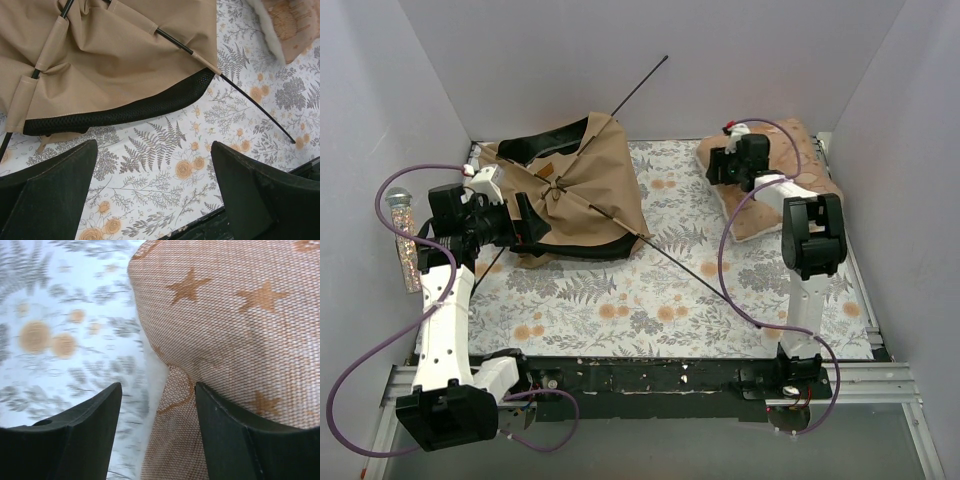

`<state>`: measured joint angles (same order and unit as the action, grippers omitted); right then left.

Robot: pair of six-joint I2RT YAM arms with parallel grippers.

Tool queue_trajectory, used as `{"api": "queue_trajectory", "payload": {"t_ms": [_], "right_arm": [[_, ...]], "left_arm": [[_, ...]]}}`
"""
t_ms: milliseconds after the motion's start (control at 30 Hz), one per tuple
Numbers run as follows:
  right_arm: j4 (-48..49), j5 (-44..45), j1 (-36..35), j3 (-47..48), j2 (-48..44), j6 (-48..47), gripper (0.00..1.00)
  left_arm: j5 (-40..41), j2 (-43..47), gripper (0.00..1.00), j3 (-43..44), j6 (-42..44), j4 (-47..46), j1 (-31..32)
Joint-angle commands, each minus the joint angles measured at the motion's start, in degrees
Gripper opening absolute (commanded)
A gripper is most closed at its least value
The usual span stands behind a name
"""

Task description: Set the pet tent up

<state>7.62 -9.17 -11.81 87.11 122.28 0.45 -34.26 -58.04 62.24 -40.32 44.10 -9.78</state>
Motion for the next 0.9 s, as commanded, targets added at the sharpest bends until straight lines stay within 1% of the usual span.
{"api": "queue_trajectory", "payload": {"t_ms": [0, 33, 100, 167, 233, 333, 400, 533, 733, 767, 800, 833, 867], "right_arm": [[-0.6, 0.2, 4.1, -0.1, -4.6, -0.2, 0.75], [-0.9, -3.1, 4.3, -0.2, -6.0, 0.6, 0.8], [1.3, -11.8, 4.3, -2.8, -9.3, 4.9, 0.87], [5.8, -20.6, 3.4, -6.3, -11.8, 12.3, 0.88], [7.2, -26.0, 0.8, -7.1, -12.4, 16.9, 0.89], [8.5, -27.0, -4.5, -7.6, -12.0, 18.2, 0.9], [8.5, -27.2, -7.9, -6.7, -10.1, 19.7, 0.91], [7.1, -27.2, -12.2, -0.7, -4.0, 21.6, 0.92], [7.2, -25.3, -16.7, 6.8, 3.7, 21.9, 0.92], [7.1, -25.9, -16.7, 8.1, 4.8, 22.8, 0.91], [7.3, -27.3, -16.8, 9.3, 5.9, 23.9, 0.84], [7.3, -28.6, -16.8, 10.2, 6.5, 25.2, 0.72], [7.4, -30.1, -16.6, 10.5, 6.2, 25.7, 0.51]], "left_arm": [[0.9, -0.5, 0.98, 0.3, -0.5, -1.5, -0.1], [1.1, -0.5, 0.98, 0.3, -0.6, -1.6, -0.1], [1.3, -0.3, 0.98, 0.2, -0.6, -1.6, -0.1], [1.2, -0.3, 0.98, 0.3, -0.4, -1.0, -0.1], [1.3, -0.3, 0.98, 0.5, -0.1, -0.4, -0.1], [1.9, -0.1, 0.98, 0.4, 0.1, -0.1, -0.1], [2.0, 0.3, 0.98, 0.6, 0.1, 0.1, -0.1], [1.4, 0.6, 0.98, 0.8, 0.0, 0.0, 0.0], [0.8, 0.2, 0.98, -0.2, -0.7, -0.9, -0.1], [0.6, 0.2, 0.98, -0.6, -0.8, -1.1, -0.1], [0.4, 0.0, 0.98, -0.9, -0.9, -1.3, -0.1], [0.3, -0.1, 0.98, -1.2, -1.0, -1.5, -0.1], [0.2, -0.1, 0.98, -1.5, -1.1, -1.6, -0.1]]}}
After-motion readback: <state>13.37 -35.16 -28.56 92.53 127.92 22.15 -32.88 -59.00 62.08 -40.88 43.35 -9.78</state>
